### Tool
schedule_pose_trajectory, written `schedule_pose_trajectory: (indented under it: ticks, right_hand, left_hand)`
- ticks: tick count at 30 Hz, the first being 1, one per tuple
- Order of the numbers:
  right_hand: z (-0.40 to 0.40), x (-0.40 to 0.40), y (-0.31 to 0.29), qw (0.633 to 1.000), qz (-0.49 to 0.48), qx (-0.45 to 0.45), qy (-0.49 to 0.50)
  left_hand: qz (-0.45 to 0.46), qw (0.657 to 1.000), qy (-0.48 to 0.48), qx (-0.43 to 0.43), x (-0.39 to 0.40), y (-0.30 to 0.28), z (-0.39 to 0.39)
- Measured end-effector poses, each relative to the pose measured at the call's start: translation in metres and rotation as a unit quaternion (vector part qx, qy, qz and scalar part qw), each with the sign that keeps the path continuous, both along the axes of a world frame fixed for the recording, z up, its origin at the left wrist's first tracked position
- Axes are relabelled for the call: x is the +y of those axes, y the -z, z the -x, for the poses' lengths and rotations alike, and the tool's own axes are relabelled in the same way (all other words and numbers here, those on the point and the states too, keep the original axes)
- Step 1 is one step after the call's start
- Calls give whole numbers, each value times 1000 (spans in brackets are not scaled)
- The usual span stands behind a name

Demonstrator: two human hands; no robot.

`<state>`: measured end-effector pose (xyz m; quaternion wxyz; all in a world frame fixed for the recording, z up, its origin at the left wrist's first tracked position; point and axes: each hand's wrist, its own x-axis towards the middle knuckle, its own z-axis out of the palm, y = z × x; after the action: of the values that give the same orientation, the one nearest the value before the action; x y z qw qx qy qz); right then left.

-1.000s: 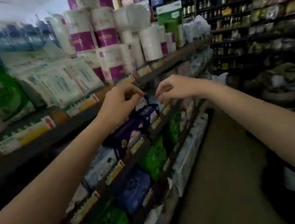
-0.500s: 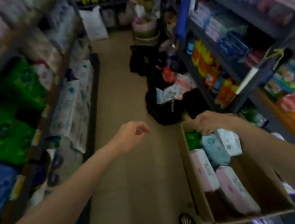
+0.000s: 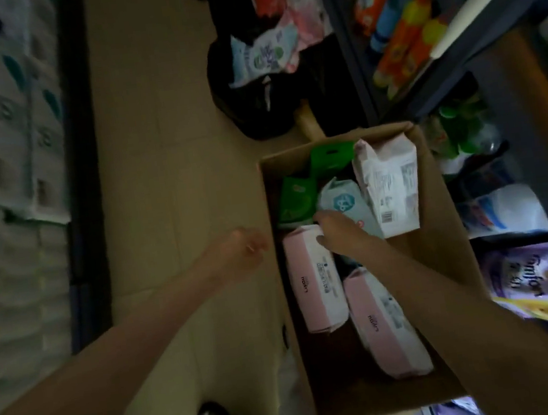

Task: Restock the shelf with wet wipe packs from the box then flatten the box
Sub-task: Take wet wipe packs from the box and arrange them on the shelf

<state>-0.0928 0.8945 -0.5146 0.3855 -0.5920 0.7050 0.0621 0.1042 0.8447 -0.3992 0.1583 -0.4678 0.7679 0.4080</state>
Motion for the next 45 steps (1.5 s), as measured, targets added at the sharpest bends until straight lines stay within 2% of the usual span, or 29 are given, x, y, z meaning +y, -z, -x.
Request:
schedule_pose_trajectory:
  ticks: [6, 10, 15, 19, 22, 25, 29, 32, 35, 37, 38, 41, 42, 45]
  right_hand:
    - [-17, -35, 49, 978, 11, 72, -196]
    - [-10, -38, 32, 952, 21, 69, -299]
    - [-4, -19, -78, 897, 63, 58, -433]
    - [-15, -36, -175, 865, 127, 124, -470]
    - [-25, -62, -254, 824, 229, 162, -492]
    - [-47, -77, -344, 758, 431, 153, -465]
    - [-111, -78, -442, 639, 653, 142, -382]
    - [-182, -71, -502, 557, 768, 54, -310]
    - [-263, -59, -553, 518, 820, -46, -240]
    - [-313, -50, -584, 516, 823, -120, -206]
    - [-336, -44, -596, 515, 821, -153, -195]
    - [-393, -29, -620, 514, 817, -189, -180]
    - [-411, -24, -626, 530, 807, -189, -179]
    - [-473, 0, -639, 644, 718, -165, -205]
  left_hand:
    - [25, 995, -88, -42, -9, 34, -8]
    - [13, 993, -91, -75, 1, 33, -9]
    - [-48, 994, -94, -36, 1, 2, 2]
    - [-84, 993, -53, 59, 9, -52, 15]
    - [-20, 982, -89, 163, 4, -100, 3]
    - [68, 953, -176, 236, -7, -146, -33]
    - [148, 892, -237, 354, -4, -216, -95]
    - [212, 839, -298, 404, 9, -268, -156]
    - [276, 784, -337, 442, 39, -333, -229]
    - [346, 748, -365, 433, 67, -377, -282]
    - [411, 720, -390, 400, 81, -398, -310]
    - [628, 627, -417, 194, 115, -453, -395]
    - [690, 591, -401, 117, 127, -470, -423]
    - [810, 498, -295, -94, 171, -516, -493]
